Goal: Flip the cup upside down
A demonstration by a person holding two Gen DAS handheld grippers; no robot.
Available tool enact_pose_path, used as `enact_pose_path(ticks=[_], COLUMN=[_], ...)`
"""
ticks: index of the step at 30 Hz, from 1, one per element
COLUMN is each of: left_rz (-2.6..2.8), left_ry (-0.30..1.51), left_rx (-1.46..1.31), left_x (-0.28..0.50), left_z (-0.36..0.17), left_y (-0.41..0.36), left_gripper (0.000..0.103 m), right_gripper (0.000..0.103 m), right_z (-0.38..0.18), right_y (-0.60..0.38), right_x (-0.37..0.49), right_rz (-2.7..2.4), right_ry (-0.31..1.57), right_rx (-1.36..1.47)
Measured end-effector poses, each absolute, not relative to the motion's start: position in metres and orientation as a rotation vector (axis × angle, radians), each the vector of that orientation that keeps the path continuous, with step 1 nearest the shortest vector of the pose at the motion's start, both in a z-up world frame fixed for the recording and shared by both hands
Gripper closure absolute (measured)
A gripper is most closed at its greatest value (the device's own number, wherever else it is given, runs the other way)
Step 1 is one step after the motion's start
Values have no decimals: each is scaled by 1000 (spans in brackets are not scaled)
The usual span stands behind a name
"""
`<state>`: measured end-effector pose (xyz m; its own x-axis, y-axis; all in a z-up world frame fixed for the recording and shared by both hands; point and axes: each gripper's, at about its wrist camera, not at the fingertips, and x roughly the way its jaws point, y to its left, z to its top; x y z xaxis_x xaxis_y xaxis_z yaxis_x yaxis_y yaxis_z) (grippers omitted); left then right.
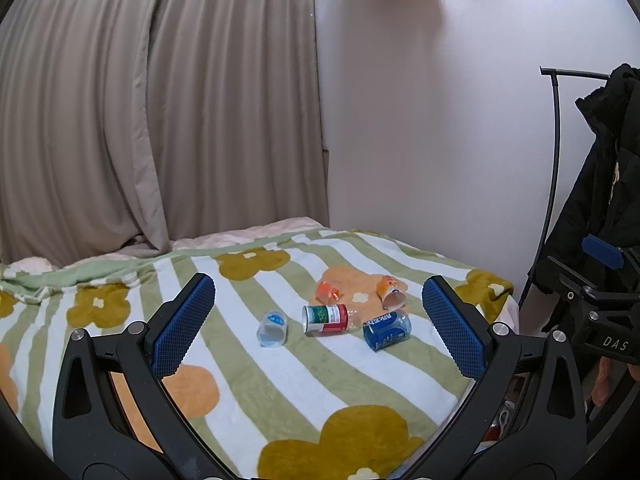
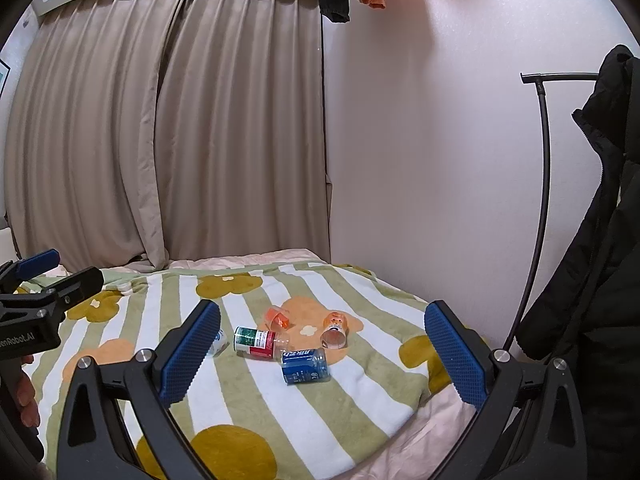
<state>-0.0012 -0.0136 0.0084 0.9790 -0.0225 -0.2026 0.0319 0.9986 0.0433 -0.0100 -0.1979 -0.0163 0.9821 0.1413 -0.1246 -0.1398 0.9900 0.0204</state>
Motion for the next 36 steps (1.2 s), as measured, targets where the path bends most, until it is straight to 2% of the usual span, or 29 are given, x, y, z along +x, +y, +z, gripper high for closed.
enact_pose_path(ticks=[15,20,29,36], left_rz=[-46,-154,-367,-602], left_ry=[221,277,474,719], left_rx=[40,146,544,768], left_x=[0,25,153,267], left_z=[7,9,-6,-71], left_y=[-13,-13,-31,-62], left_gripper=[0,0,0,0], right_gripper=[1,1,1,1], right_z=[-19,-16,-22,-40], right_y=[-198,-199,-212,-228], right_x=[-11,-13,8,50], right_rz=[142,142,126,75], right_ry=[124,127,160,231], right_rx=[11,6,26,45])
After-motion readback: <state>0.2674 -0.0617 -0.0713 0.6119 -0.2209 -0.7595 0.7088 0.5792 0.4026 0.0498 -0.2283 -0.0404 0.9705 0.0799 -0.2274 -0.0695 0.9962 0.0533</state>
